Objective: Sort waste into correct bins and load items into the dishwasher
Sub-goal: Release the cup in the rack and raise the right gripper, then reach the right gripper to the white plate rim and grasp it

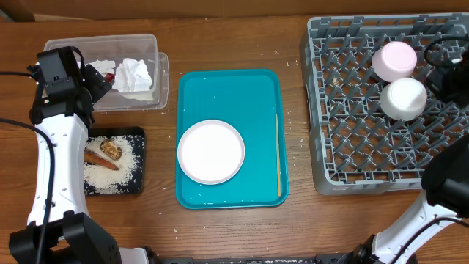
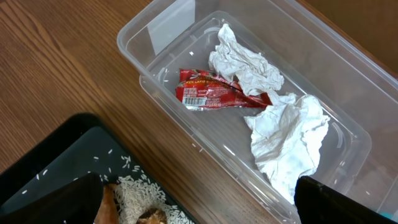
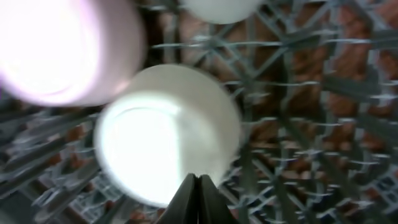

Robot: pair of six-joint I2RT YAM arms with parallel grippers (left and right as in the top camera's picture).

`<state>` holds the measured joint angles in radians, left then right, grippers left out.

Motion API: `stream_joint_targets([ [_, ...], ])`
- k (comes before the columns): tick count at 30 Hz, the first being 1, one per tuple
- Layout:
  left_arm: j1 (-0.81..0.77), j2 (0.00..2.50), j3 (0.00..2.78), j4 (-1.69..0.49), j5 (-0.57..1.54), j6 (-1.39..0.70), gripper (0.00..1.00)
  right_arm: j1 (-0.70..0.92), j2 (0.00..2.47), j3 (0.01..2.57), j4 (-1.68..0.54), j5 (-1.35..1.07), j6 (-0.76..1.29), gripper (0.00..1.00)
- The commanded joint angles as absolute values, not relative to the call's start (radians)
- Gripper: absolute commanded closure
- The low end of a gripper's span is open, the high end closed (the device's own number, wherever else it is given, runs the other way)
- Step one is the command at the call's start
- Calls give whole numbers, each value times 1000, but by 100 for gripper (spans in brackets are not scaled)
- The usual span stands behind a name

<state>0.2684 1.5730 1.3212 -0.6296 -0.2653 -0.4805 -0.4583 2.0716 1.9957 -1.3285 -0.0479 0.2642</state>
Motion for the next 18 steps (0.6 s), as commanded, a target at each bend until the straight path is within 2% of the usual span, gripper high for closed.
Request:
stream_joint_targets([
  [1,268,1582,1328,-629,-265,-498,0,-405,1964,2040,-1332,-257,188,96],
  [7,268,1582,1328,-629,-265,-498,0,-239,1913,2040,-1404,-507,20,89],
  [10,268,1582,1328,-629,-264,-498,0,-113,1913,2035,-1446,-510,-21,71],
  [12,268,1582,1328,-629,-265,-498,0,-13,1916,2026,-1446,-495,-38,47],
  [13,268,1582,1328,-629,-265,-498,0,34,1919,2022,-1439,-476,-38,40],
  [15,268,1582,1328,-629,-265,-498,0,133,1932,2022,-1415,-409,-37,30],
  [18,268,1582,1328,-629,-265,-498,0,260,1965,2021,-1371,-315,-30,26],
])
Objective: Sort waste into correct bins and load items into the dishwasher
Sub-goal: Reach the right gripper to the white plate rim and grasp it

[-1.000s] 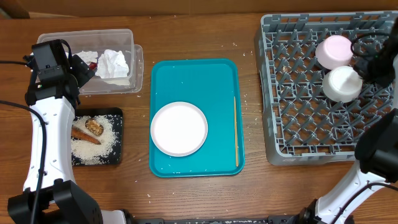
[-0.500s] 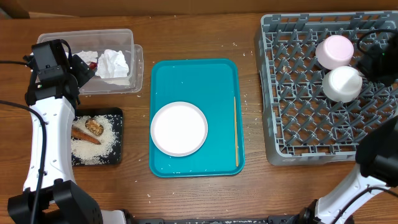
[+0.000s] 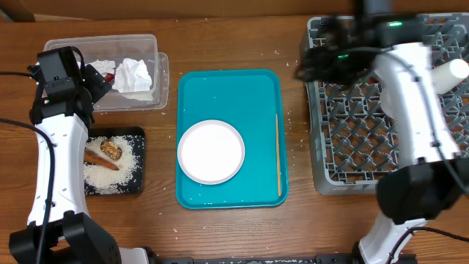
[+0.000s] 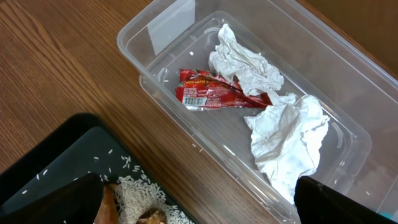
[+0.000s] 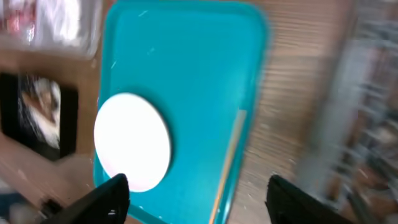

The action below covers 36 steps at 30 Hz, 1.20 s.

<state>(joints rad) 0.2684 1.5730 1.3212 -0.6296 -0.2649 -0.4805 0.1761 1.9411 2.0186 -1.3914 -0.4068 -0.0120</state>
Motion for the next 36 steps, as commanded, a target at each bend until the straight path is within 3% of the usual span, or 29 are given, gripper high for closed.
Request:
stream_joint_targets([
  [1,268,1582,1328,-629,-264,-498,0,295,1979,2021,-1361,-293,-30,25],
  [9,268,1582,1328,-629,-265,-498,0,490,2151,2021,-1359,-202,-31,26],
  [15,268,1582,1328,-629,-265,-498,0,557,2262,2021,-1363,-202,-31,34],
  [22,268,1582,1328,-629,-265,-498,0,577,2335,2020,-1381,-211,-31,43],
  [36,268,1582,1328,-629,-265,-498,0,583,2350,1921,-1297,-226,8,50],
])
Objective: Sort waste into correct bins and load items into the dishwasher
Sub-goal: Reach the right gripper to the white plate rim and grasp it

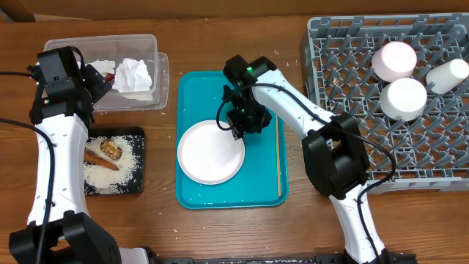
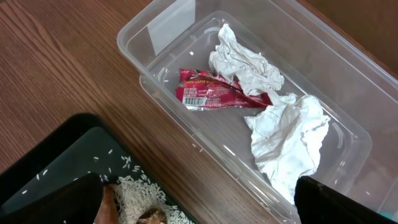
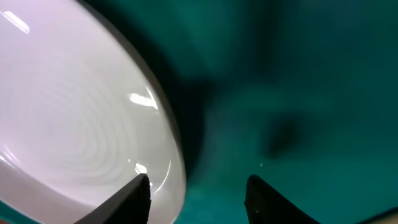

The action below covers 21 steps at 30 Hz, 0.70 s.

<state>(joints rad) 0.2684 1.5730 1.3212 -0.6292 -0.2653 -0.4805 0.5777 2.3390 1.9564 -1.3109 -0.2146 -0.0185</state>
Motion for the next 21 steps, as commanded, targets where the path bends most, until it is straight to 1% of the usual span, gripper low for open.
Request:
stream_joint_targets([
  [1,268,1582,1328,-629,-265,-498,0,583,2350,1904,-1283,-225,12,51],
  [5,268,1582,1328,-629,-265,-498,0,583,2350,1878,-1251,-225,28,51],
  [6,268,1582,1328,-629,-265,-498,0,583,2350,1877,-1249,-225,35,55],
  [11,268,1582,1328,-629,-265,-498,0,583,2350,1881,-1243,-218,63,82],
  [15,268,1582,1328,-629,-265,-498,0,583,2349,1916,-1261,-218,107,96],
  [18,268,1582,1328,-629,-265,-498,0,573,2345,1983,-1306,-218,111,96],
  [21,268,1582,1328,-629,-265,-498,0,547,2341,2101,-1384,-215,113,96],
])
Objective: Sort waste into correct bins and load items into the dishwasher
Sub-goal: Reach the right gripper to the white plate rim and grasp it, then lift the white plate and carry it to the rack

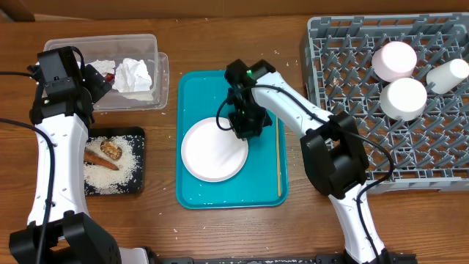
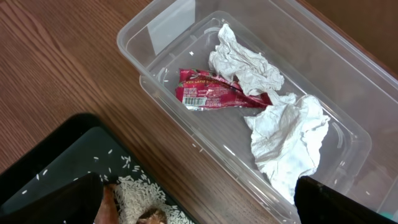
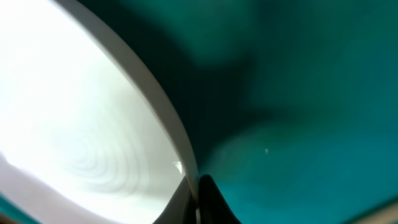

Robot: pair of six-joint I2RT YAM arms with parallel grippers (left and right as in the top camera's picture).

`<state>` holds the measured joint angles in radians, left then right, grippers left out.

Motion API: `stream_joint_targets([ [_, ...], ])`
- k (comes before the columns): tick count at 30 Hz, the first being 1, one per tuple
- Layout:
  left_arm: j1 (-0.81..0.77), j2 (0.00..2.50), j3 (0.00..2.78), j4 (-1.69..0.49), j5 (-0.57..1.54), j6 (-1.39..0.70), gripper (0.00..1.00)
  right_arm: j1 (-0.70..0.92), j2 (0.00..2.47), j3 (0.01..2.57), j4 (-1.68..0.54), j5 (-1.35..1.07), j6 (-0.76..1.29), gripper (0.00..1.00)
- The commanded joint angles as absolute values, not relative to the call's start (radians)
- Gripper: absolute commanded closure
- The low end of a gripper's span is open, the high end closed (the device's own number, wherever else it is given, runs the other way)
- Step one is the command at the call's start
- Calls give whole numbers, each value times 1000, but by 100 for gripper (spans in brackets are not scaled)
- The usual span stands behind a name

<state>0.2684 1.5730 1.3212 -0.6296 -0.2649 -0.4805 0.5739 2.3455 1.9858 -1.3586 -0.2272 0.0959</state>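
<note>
A white plate (image 1: 212,152) lies on the teal tray (image 1: 198,88). My right gripper (image 1: 241,129) is down at the plate's upper right rim. In the right wrist view the right gripper (image 3: 197,188) is shut on the rim of the plate (image 3: 74,124), with the tray (image 3: 298,93) beneath. A thin wooden stick (image 1: 278,154) lies along the tray's right side. My left gripper (image 2: 199,199) hangs open above the clear bin (image 2: 155,37), which holds a red wrapper (image 2: 217,96) and crumpled napkins (image 2: 289,137).
A grey dish rack (image 1: 344,147) at the right holds a pink cup (image 1: 394,60), a white cup (image 1: 407,97) and another white piece (image 1: 447,75). A black tray (image 1: 135,136) with rice and food scraps sits at the left, below the clear bin (image 1: 102,44).
My right gripper was open around the plate's rim and is now shut on it. The plate sits slightly further right. The left arm has not moved.
My right gripper was shut above the cups in the rack. Then it was open, high over the rack's left end and facing the tray. Later it stood open at the plate's rim, and now it grips that rim. The left gripper stayed open over the clear bin.
</note>
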Motion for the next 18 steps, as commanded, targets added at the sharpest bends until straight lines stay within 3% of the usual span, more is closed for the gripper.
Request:
stream_joint_targets([
  [1,268,1582,1328,-629,-264,-498,0,534,2339,2149,-1414,-202,122,96],
  [10,268,1582,1328,-629,-264,-498,0,340,2330,2625,-1692,251,247,96],
  [18,268,1582,1328,-629,-265,-498,0,147,2315,2695,-1669,582,374,96],
])
